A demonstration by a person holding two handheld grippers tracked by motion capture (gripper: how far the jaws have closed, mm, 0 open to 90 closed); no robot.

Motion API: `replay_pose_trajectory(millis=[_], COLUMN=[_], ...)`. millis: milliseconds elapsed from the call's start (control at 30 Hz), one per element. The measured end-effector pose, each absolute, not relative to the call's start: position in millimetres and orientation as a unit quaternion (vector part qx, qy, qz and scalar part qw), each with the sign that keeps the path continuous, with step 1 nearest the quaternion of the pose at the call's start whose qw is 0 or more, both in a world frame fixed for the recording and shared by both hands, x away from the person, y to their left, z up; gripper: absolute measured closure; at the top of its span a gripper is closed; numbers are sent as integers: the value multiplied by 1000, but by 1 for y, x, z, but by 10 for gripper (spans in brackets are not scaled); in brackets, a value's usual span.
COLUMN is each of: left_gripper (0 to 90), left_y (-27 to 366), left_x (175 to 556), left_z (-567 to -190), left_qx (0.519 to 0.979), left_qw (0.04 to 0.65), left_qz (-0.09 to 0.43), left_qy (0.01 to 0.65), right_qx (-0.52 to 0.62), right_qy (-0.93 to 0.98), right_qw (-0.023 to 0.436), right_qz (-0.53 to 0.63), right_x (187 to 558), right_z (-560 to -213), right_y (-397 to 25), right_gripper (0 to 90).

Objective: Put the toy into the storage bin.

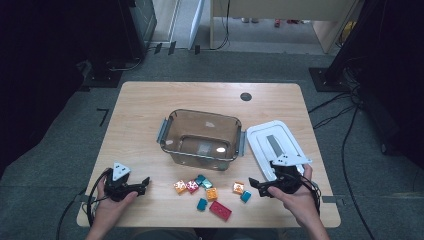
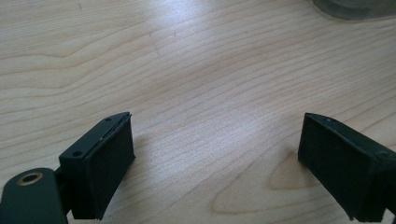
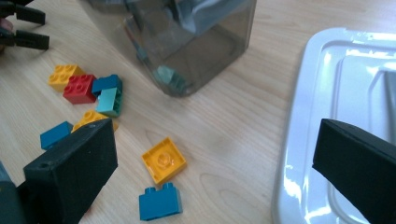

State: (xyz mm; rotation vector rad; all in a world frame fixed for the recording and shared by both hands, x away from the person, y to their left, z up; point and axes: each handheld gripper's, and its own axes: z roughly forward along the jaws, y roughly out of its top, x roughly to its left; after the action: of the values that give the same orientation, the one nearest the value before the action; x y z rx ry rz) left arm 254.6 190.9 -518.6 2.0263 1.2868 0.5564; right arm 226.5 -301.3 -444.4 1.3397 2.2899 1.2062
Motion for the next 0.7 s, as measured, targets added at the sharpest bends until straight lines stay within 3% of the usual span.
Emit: replay_pose_trajectory(millis=[200, 367, 533, 700], left_gripper=[103, 103, 103, 103], left_y=[191, 191, 191, 191], left_x=[255, 255, 255, 255], left_z=[-519, -519, -519, -519], left_qx=[776, 776, 777, 777], left_qw=[332, 333, 333, 333], left_qz=[213, 212, 212, 212], left_qy=[493, 492, 491, 490], right_qx=[450, 445, 432, 386], right_qy=[787, 797, 812, 840], right_qw=[111, 110, 124, 116], right_qz=[407, 393, 373, 364], right_x=[217, 209, 200, 192], right_z=[-463, -479, -492, -498], right_y=[-296, -284, -274, -267], right_gripper=[5, 73, 162, 353])
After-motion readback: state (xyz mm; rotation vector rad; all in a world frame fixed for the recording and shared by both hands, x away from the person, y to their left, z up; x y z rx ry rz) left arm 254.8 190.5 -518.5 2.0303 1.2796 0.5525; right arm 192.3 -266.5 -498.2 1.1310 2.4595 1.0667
